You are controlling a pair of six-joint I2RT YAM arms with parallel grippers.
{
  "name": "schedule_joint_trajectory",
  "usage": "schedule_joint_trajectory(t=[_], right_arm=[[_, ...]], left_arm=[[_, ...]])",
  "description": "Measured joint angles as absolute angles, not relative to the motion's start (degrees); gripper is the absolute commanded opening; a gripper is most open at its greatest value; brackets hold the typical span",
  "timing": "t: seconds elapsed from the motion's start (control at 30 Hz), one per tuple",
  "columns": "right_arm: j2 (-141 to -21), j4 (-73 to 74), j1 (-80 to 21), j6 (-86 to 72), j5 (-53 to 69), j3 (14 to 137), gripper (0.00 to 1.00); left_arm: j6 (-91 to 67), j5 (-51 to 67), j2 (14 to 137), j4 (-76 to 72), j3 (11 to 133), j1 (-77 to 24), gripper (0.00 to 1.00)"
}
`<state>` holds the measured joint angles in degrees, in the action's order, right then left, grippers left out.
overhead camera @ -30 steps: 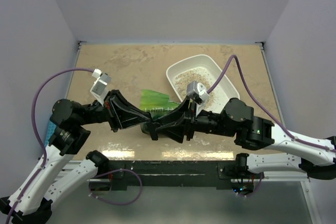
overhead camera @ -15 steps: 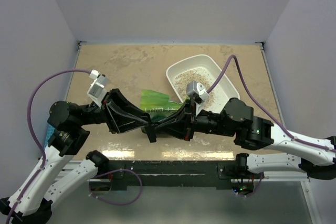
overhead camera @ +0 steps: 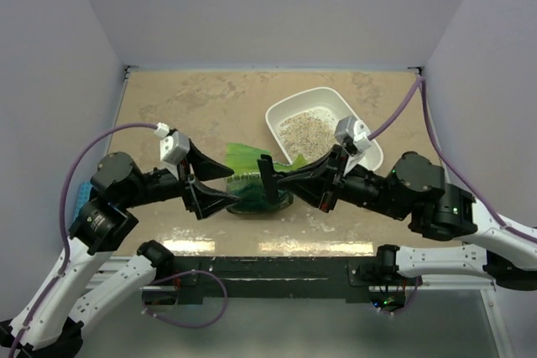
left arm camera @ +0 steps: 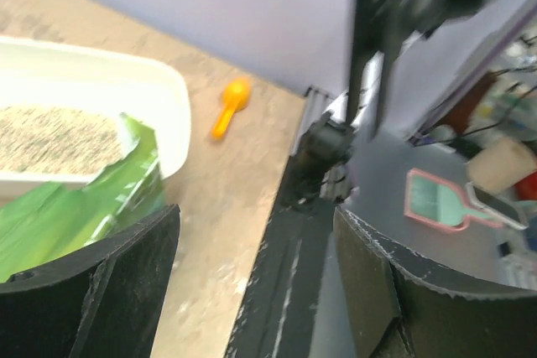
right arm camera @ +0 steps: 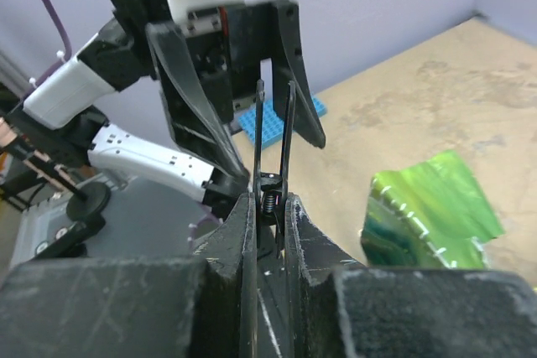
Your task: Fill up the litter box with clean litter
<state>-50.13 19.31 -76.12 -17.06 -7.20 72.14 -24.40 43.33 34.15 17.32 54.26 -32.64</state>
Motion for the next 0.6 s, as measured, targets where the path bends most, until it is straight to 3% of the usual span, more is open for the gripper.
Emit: schedule_joint_trajectory(t=[0.27,0.6], right_arm=[[-51.51,28.69,-76.09,-10.61,-12.71,80.62,0.0],[-53.78,33.34,-76.12,-4.4,-13.76,77.03,0.0]], left_arm=[[-10.24,34.5,40.05,24.67,52.03,-32.64,0.78],[-0.14,32.77,45.41,20.58,45.21,-32.64,0.79]])
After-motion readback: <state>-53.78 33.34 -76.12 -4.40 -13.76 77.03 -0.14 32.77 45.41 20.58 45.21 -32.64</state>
